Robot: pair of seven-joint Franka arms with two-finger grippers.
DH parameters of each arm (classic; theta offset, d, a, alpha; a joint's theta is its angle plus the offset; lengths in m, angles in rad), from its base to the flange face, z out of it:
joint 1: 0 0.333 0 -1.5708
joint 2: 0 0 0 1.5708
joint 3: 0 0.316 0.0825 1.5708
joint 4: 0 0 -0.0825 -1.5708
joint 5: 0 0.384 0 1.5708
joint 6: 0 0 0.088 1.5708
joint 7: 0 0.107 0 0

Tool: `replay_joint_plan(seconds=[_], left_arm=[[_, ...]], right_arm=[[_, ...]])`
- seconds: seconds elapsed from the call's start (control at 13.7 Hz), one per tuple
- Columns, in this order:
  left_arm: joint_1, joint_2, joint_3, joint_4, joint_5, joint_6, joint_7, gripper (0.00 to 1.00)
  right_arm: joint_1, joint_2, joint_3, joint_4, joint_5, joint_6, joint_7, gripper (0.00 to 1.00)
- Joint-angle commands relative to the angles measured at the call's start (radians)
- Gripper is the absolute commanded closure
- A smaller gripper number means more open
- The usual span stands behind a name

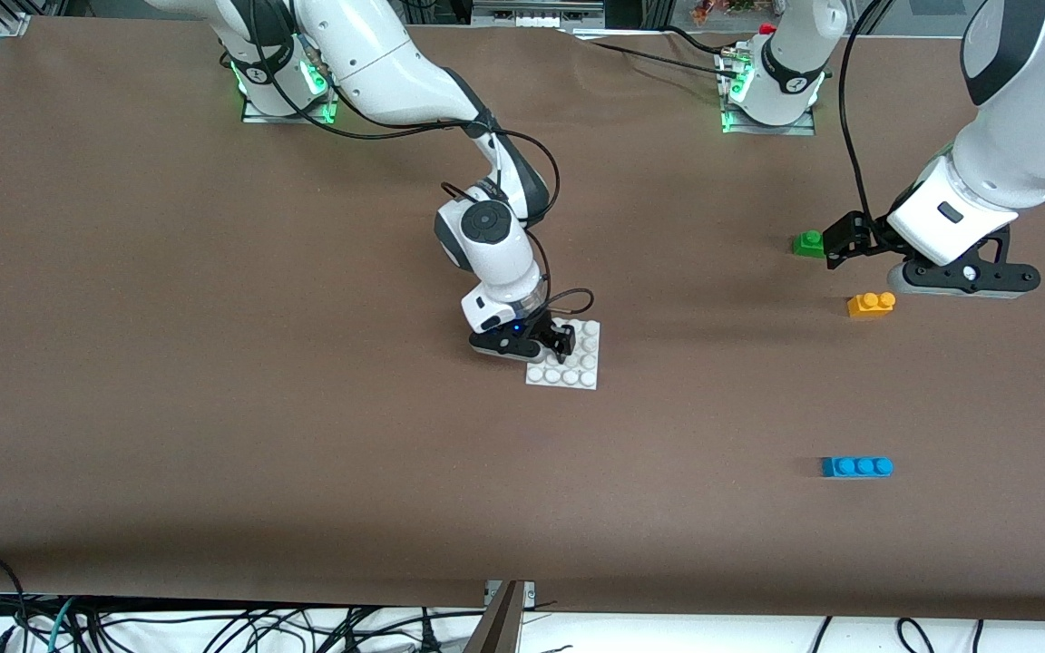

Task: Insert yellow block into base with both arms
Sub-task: 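Slide the white base plate with the right gripper toward the table's middle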

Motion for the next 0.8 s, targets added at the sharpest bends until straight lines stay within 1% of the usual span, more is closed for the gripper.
replay_joint_plan(seconds=[0.0, 0.07, 0.22, 0.36, 0.44, 0.51, 0.66, 0.73], left_arm=[[0.005, 0.008, 0.001, 0.026, -0.020, -0.023, 0.010, 0.00], [0.005, 0.006, 0.001, 0.026, -0.020, -0.023, 0.010, 0.00], [0.005, 0.008, 0.001, 0.026, -0.020, -0.023, 0.010, 0.00], [0.005, 0.008, 0.001, 0.026, -0.020, -0.023, 0.010, 0.00], [0.005, 0.008, 0.001, 0.026, -0.020, -0.023, 0.010, 0.00], [0.005, 0.008, 0.001, 0.026, -0.020, -0.023, 0.010, 0.00], [0.005, 0.008, 0.001, 0.026, -0.020, -0.023, 0.010, 0.00], [0.005, 0.008, 0.001, 0.026, -0.020, -0.023, 0.010, 0.00]], right_arm=[[0.028, 0.052, -0.006, 0.045, 0.004, 0.002, 0.027, 0.32], [0.034, 0.052, -0.006, 0.045, 0.000, 0.002, 0.026, 0.32], [0.043, 0.050, -0.008, 0.045, -0.046, 0.004, 0.024, 0.32], [0.042, 0.047, -0.009, 0.045, -0.051, 0.004, 0.018, 0.31], [0.041, 0.044, -0.011, 0.045, -0.050, 0.004, 0.016, 0.26], [0.036, 0.039, -0.017, 0.045, -0.048, 0.002, 0.013, 0.24], [0.034, 0.027, -0.037, 0.050, -0.037, -0.005, 0.012, 0.14], [0.033, 0.024, -0.046, 0.053, -0.037, -0.037, 0.012, 0.02]])
